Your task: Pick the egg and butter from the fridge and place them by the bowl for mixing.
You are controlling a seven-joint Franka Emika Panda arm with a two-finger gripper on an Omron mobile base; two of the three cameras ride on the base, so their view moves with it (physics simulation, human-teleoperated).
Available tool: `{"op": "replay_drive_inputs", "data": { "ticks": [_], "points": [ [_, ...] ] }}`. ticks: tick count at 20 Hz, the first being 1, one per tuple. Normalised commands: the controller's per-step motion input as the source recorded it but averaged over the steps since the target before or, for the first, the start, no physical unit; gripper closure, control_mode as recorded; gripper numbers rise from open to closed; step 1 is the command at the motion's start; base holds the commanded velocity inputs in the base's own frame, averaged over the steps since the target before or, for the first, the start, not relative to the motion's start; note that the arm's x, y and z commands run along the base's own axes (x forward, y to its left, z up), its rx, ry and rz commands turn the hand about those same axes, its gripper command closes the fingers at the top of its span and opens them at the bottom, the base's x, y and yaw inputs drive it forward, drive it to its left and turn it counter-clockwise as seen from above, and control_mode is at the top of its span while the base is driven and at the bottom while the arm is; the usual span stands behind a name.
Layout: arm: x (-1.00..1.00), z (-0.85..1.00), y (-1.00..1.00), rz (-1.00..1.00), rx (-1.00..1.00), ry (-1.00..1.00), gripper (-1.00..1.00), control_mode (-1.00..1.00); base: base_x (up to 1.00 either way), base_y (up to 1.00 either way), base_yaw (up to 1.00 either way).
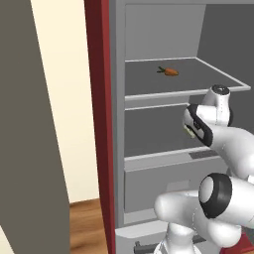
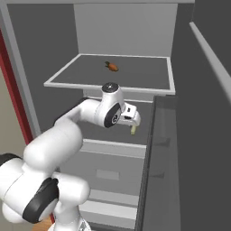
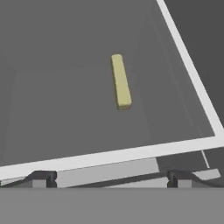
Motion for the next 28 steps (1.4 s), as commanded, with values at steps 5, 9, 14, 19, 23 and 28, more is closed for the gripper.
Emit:
{"op": "replay_drive_inputs", "data": {
  "ticks": [5,9,14,19,23,28],
  "points": [
    [0.35,-0.30,-0.09,0.02,0.00,0.00,-1.00,-1.00,0.00,0.00,0.00],
    [0.41,-0.29,-0.03,0.00,0.01,0.00,-1.00,-1.00,0.00,0.00,0.00],
    [0.55,-0.23,-0.09,0.00,0.03,0.03,-1.00,-1.00,0.00,0.00,0.00],
    [0.54,-0.24,-0.13,0.00,0.00,0.06,-1.00,-1.00,0.00,0.00,0.00],
    [0.48,-0.19,-0.26,0.00,0.00,0.07,-1.00,-1.00,0.00,0.00,0.00],
    [0.35,-0.21,-0.21,0.00,0.05,0.02,-1.00,-1.00,0.00,0.00,0.00]
  ]
}}
